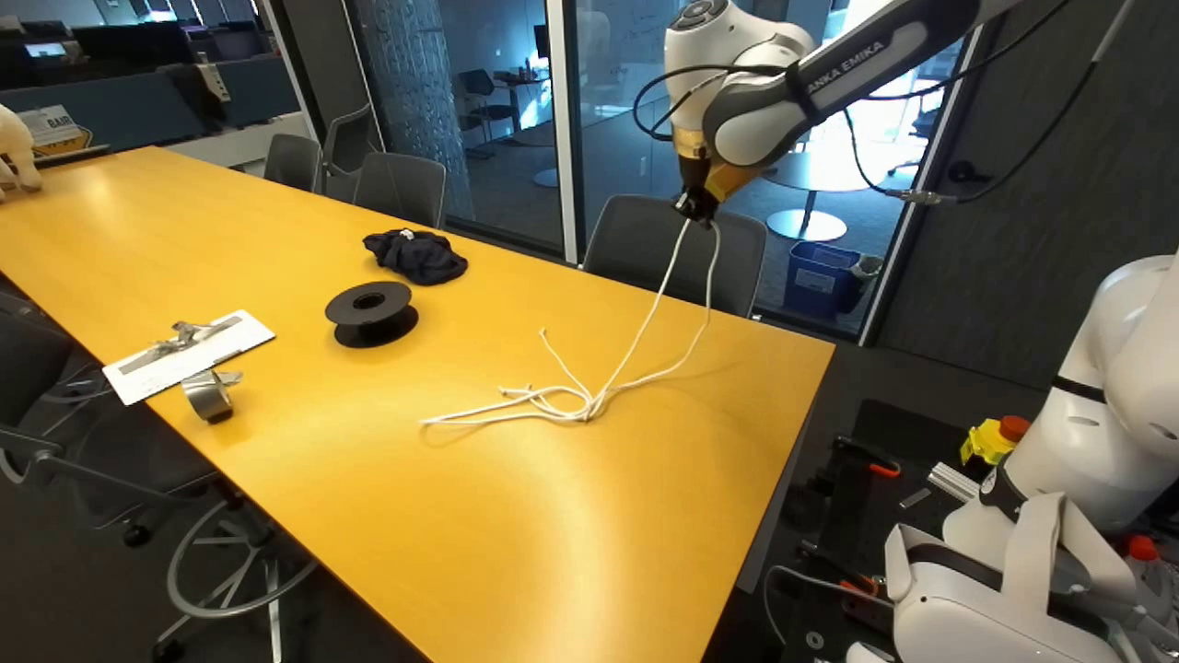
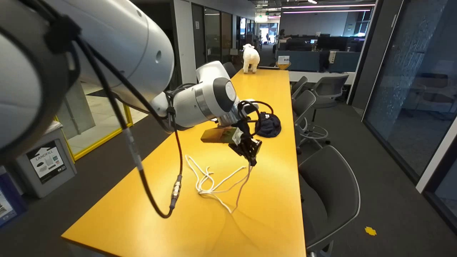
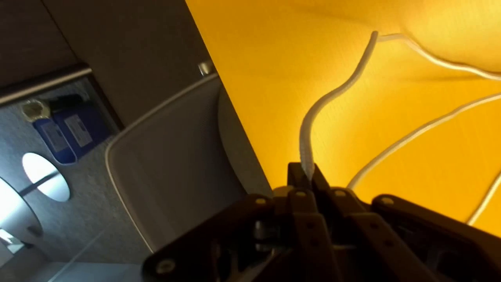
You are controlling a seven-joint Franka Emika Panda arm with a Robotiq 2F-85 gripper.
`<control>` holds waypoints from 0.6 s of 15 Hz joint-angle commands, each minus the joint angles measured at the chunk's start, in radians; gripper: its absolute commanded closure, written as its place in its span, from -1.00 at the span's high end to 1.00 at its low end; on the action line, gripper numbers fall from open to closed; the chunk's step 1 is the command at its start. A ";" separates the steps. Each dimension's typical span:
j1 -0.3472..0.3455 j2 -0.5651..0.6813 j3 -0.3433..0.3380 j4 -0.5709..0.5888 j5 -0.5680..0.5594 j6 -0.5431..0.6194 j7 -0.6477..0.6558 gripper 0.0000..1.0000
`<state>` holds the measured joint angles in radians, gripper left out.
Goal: Untangle the two ropes on the table.
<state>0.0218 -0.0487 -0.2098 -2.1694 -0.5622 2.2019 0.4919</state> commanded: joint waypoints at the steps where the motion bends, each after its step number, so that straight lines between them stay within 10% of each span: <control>1: -0.079 -0.120 0.048 -0.119 0.022 -0.027 0.075 -0.98; 9: -0.202 0.001 -0.006 -0.195 0.452 0.117 0.009 -0.98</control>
<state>-0.1406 -0.0973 -0.1966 -2.3550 -0.2510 2.2511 0.5439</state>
